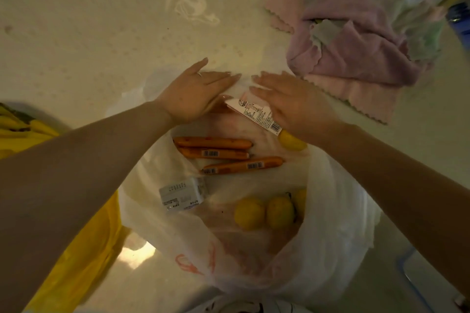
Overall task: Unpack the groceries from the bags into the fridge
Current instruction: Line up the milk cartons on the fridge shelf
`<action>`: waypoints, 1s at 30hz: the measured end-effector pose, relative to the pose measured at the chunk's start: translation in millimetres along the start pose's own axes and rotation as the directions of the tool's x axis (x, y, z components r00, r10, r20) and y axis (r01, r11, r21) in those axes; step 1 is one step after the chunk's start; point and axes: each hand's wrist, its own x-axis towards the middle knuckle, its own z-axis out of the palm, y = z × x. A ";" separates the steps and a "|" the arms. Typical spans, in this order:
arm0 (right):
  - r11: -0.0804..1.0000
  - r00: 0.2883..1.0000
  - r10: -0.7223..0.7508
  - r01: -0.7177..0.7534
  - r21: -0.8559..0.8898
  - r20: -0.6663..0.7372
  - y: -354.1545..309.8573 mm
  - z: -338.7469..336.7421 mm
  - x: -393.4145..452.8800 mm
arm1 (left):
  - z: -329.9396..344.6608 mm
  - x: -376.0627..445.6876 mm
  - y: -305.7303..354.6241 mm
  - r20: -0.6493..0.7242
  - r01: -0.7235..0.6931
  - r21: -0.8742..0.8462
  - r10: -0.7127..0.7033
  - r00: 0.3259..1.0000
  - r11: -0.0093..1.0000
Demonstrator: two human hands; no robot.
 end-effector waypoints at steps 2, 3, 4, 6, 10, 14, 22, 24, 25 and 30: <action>0.997 0.997 -0.080 0.080 0.022 0.014 -14.0 2.7 -0.2 | -1.1 3.7 0.9 -0.037 0.137 -0.114 -0.142 0.989 0.984; 0.995 0.995 -0.091 0.090 0.034 0.038 -17.5 4.9 0.3 | -0.5 6.3 1.2 -0.047 0.217 -0.181 -0.229 0.972 0.959; 0.996 0.994 -0.083 0.081 0.041 0.064 -18.4 7.6 1.4 | 0.6 9.1 1.4 -0.067 0.279 -0.269 -0.307 0.949 0.922; 0.999 0.993 -0.025 0.020 0.043 0.114 -19.0 11.3 4.2 | 0.5 15.4 5.0 -0.136 0.325 -0.490 -0.439 0.888 0.809; 0.992 0.984 0.117 -0.121 0.025 0.135 -23.2 14.3 12.3 | 3.7 22.7 8.6 -0.243 0.226 -0.610 -0.451 0.859 0.760; 0.964 0.960 0.262 -0.264 0.014 0.094 -32.0 15.8 24.3 | 10.8 12.7 -0.5 -0.157 0.221 -0.429 -0.313 0.937 0.876; 0.891 0.892 0.445 -0.450 0.058 0.082 -40.0 20.3 29.7 | 14.1 -3.2 -2.4 0.261 0.354 -0.339 -0.275 0.925 0.871; 0.880 0.886 0.464 -0.463 0.105 0.014 -42.2 17.8 25.5 | 5.0 -4.2 3.5 0.225 0.376 -0.345 -0.314 0.922 0.860; 0.877 0.883 0.469 -0.464 0.125 -0.009 -43.5 15.0 23.3 | -1.1 -6.5 7.1 0.183 0.386 -0.361 -0.342 0.922 0.849; 0.826 0.860 0.509 -0.497 0.268 0.027 -60.8 -9.1 4.0 | -34.7 -37.5 36.7 -0.087 0.363 -0.530 -0.476 0.875 0.766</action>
